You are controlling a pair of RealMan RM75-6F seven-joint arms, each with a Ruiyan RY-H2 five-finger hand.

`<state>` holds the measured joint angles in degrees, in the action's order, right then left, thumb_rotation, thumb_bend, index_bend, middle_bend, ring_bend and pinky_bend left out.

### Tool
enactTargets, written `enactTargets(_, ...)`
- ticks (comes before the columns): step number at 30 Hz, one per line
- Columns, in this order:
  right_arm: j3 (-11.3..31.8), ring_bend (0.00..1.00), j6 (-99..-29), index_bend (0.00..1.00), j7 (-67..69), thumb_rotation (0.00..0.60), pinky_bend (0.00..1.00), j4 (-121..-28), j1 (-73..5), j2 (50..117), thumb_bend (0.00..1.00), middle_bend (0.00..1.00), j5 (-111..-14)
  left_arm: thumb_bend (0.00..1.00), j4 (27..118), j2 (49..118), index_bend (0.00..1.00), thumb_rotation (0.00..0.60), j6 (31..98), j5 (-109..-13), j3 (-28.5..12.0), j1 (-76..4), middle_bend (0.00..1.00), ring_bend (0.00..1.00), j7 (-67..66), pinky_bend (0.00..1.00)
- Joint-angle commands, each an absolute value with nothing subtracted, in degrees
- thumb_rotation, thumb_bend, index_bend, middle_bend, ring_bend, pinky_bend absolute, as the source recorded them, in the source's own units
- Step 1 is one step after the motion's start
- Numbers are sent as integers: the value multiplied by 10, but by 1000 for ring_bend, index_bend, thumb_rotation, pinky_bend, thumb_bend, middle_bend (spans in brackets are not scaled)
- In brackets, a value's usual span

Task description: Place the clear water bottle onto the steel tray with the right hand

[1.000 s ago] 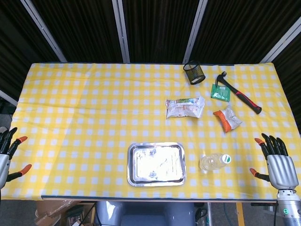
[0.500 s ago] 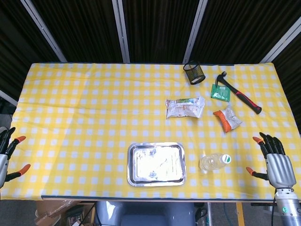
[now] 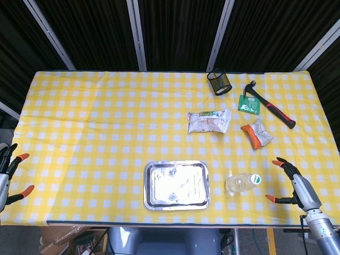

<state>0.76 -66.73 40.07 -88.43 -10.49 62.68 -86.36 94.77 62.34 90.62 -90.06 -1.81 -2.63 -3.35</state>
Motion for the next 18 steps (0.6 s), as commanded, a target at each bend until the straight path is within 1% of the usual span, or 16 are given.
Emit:
enactTargets(1,-11,0,-632,172,510,600,0,-832,-130,641,126,77,-898,174,948,624,195,600,906,-900,-18,-26,0,0,-34,0)
enactTargets(6,-28,0,-623,172,610,600,0,-783,-148,668,125,77,-932,174,947,625,195,600,904,-898,-19,-27,0,0,-37,0)
enactTargets(12,-55,0,-618,172,728,600,0,-753,-168,701,125,77,-972,175,948,627,195,600,901,-897,-19,-28,0,0,-42,0)
enactTargets(14,-69,0,-614,172,747,600,0,-737,-176,715,125,78,-989,174,948,626,195,600,900,-894,-19,-28,0,0,-41,0)
enactTargets(18,-82,0,-620,173,767,600,0,-720,-185,738,125,77,-1006,174,948,625,195,600,898,-889,-21,-28,0,0,-40,0)
